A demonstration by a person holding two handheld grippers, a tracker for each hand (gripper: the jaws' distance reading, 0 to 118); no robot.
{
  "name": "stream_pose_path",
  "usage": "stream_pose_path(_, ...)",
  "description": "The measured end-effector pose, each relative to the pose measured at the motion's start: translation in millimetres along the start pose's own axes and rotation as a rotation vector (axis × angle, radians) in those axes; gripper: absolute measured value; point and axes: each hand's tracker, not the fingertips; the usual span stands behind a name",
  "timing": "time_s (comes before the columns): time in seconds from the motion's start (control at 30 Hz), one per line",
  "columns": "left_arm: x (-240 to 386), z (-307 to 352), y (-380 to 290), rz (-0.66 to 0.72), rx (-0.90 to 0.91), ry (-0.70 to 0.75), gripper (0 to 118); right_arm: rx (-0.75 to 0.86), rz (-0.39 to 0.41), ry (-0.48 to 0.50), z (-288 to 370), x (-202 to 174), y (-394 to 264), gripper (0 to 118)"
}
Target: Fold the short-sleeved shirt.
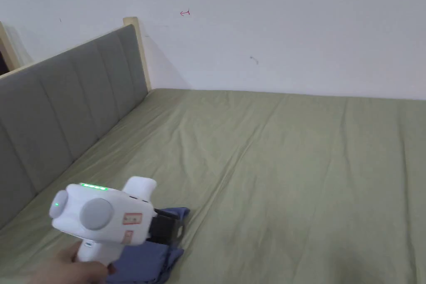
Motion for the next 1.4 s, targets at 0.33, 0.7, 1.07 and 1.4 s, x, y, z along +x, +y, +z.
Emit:
stream_pose_path(0.33,178.1,27.4,39.0,-0.073,0.296,-0.011,1,0.278,0.080,-0.022,47.6,-27.6,51.1,0)
stream_pose_path(0.7,236.4,52.0,36.8,-0.072,0.895,0.191,1,0.909,0.092,-0.192,78.1,-41.0,58.2,0)
stream_pose_path(1.07,248.8,60.9,41.1,-0.104,0.973,0.270,98,0.974,0.035,-0.279,71.6,-36.2,64.0,80)
stream_pose_path(1.4,259.7,57.4,35.2,-0.137,0.934,0.235,118,0.970,0.111,-0.339,67.5,-37.5,61.8,118)
